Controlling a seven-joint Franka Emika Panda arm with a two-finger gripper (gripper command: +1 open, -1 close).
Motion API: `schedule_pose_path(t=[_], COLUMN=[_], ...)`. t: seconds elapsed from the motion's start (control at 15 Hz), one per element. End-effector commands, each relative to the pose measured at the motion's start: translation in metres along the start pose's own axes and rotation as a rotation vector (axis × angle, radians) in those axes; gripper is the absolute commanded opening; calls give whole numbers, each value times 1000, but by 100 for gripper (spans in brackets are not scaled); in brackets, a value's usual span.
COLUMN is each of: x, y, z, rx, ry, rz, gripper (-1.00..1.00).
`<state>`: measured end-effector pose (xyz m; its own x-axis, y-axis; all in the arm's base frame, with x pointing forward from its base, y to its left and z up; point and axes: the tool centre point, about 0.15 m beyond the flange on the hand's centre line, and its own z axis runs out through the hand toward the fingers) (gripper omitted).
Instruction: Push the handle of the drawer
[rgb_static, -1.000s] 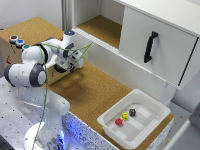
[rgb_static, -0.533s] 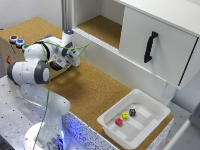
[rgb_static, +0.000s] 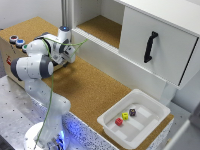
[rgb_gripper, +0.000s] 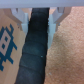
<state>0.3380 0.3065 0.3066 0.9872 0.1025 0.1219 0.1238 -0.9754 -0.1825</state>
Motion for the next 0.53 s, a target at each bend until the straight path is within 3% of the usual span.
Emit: schedule_pose_path(t=[0.0, 0.27, 0.47], x=[14, 8, 1], y=[-29, -30, -26], z=[42, 2, -27], rx=[-33, -37, -6], ry=[17, 106, 153], rz=[6, 27, 45], gripper=[100, 100, 100])
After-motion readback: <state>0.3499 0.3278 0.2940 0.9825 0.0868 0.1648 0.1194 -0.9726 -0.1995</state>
